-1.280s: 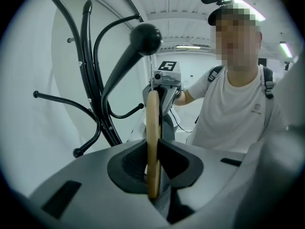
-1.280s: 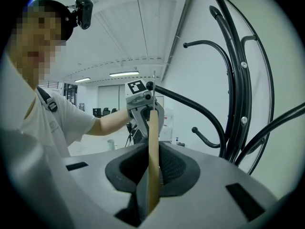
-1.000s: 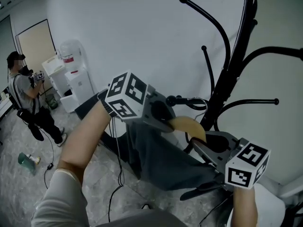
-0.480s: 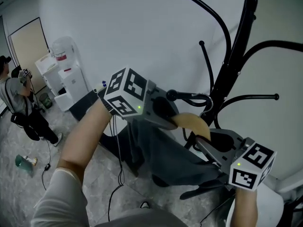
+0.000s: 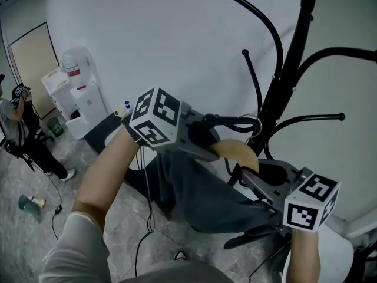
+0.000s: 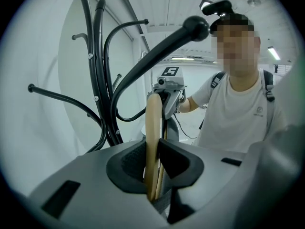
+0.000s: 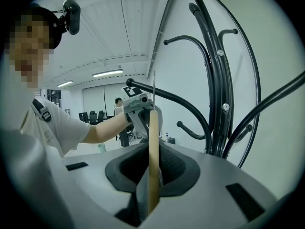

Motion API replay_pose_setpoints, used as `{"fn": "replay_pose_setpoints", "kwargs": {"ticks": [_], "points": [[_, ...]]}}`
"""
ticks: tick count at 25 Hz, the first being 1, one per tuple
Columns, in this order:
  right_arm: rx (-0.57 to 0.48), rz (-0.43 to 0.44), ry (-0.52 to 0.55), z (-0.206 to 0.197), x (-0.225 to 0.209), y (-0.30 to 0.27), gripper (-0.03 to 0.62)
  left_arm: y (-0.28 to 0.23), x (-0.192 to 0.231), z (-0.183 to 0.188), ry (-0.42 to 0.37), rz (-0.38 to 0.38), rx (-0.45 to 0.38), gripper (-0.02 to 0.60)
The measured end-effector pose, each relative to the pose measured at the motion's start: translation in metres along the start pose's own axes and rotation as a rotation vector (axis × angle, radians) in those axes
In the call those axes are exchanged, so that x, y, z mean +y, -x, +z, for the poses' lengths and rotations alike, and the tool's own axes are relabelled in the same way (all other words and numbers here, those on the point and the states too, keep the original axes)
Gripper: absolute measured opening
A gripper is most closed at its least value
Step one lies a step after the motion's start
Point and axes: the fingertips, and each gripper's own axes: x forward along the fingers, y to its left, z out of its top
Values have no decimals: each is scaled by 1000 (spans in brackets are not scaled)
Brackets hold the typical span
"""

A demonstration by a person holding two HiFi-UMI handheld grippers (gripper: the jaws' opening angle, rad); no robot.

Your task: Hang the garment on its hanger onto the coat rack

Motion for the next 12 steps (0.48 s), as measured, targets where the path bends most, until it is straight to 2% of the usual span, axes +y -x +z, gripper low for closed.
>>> {"fn": "replay_pose_setpoints", "kwargs": {"ticks": [7, 12], "points": [[57, 13, -47, -14, -16, -16, 64, -8, 14, -21, 54, 5, 4, 74], [94, -89, 11, -22, -21, -22, 64, -14, 18, -34, 81, 6, -1, 74]]}}
